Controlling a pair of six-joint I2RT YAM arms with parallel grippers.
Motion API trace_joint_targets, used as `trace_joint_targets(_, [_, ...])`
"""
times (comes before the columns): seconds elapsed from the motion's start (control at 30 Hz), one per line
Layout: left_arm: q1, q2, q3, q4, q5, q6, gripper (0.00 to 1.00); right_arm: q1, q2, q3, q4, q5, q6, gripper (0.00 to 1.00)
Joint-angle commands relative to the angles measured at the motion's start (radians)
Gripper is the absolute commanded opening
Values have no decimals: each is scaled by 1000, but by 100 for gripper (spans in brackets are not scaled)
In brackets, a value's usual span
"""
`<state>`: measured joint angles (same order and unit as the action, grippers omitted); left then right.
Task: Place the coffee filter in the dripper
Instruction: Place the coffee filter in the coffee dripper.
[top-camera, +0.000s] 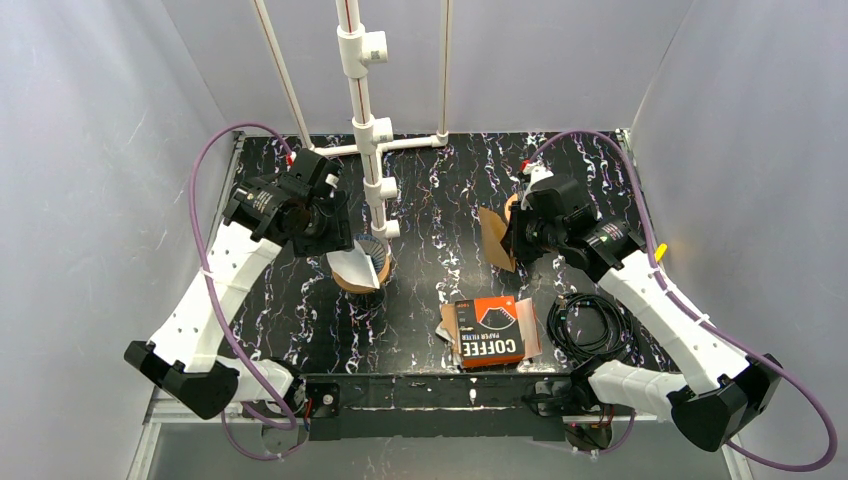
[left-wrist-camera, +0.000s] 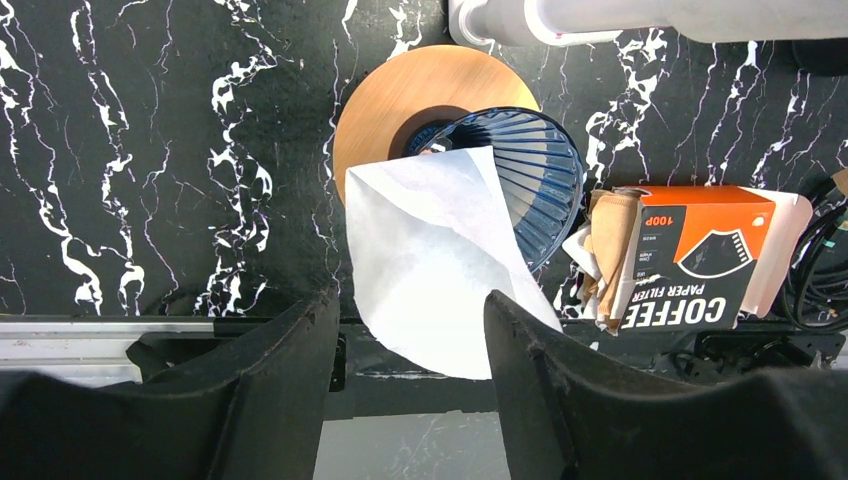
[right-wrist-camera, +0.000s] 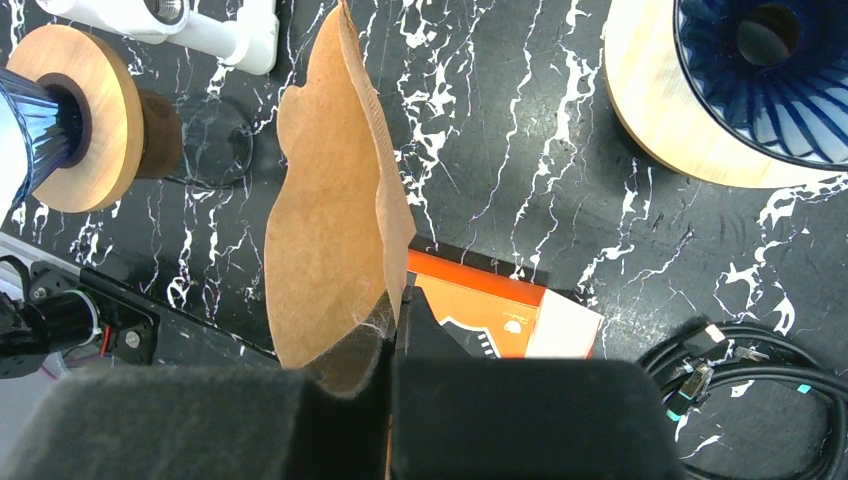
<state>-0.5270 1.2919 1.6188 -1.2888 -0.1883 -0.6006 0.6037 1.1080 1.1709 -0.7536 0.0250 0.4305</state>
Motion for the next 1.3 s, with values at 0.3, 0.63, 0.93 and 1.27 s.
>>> trace_joint_targets(0.3, [5, -66, 26, -49, 22, 48, 64, 1, 15, 63, 34, -30, -6, 1])
trace_joint_targets(0.63, [5, -99, 14, -69, 10, 57, 56, 1, 27, 77, 37, -31, -7, 1])
trace_joint_targets(0.93, [6, -110, -15, -70, 22, 61, 54, 1, 36, 82, 40, -31, -6, 1])
trace_joint_targets(1.27, [5, -128, 27, -91, 21, 73, 52, 1, 43, 99, 42, -31, -7, 1])
